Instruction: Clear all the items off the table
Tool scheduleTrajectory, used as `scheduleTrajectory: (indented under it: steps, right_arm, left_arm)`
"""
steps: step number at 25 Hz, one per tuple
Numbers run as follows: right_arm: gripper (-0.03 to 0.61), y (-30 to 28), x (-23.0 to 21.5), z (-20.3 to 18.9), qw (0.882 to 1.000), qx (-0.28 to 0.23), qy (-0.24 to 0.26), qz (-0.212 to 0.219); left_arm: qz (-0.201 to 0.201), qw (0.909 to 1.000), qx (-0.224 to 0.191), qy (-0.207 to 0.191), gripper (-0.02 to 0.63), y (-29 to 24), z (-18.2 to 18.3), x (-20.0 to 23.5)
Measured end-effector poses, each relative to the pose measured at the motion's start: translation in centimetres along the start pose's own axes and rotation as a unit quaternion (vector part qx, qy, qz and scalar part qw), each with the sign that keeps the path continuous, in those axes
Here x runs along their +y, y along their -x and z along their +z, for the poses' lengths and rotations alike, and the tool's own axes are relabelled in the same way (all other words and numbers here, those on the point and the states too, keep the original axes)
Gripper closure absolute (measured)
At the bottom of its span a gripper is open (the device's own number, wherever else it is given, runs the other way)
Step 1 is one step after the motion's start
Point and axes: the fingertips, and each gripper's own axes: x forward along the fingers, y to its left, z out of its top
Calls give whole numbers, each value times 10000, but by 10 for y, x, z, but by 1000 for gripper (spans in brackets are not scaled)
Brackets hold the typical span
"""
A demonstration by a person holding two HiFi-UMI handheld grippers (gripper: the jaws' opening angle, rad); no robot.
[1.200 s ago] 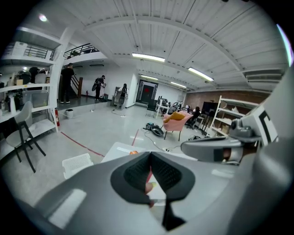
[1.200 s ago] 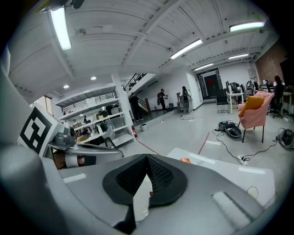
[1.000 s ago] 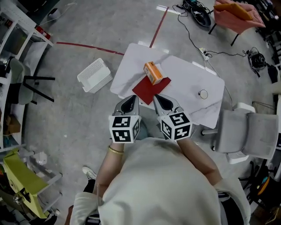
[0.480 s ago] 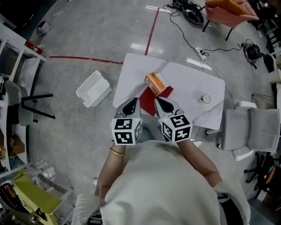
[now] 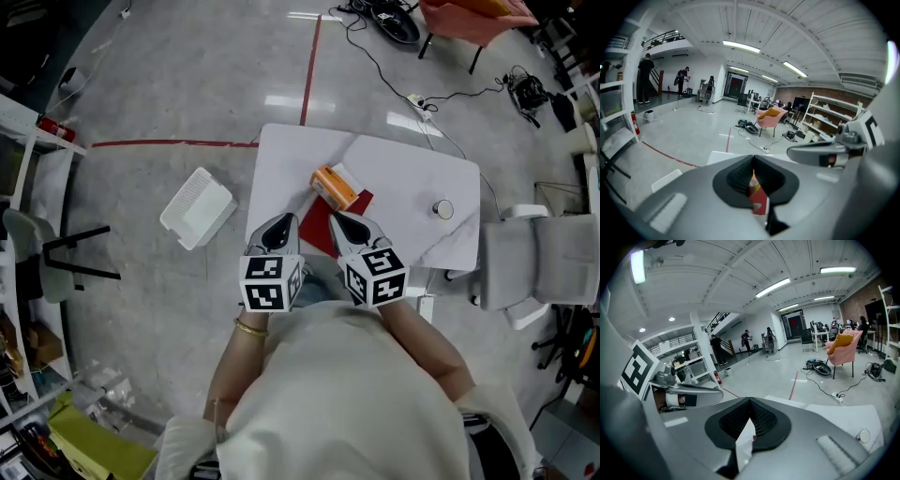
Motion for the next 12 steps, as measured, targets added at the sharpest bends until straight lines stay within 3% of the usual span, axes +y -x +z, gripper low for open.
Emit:
scheduleTrajectory:
  steps: [12]
  right_arm:
    - [581, -30, -23, -2, 9986, 249, -153, -439]
  left_arm:
    - [-296, 9993, 227, 24, 604, -36, 7, 25]
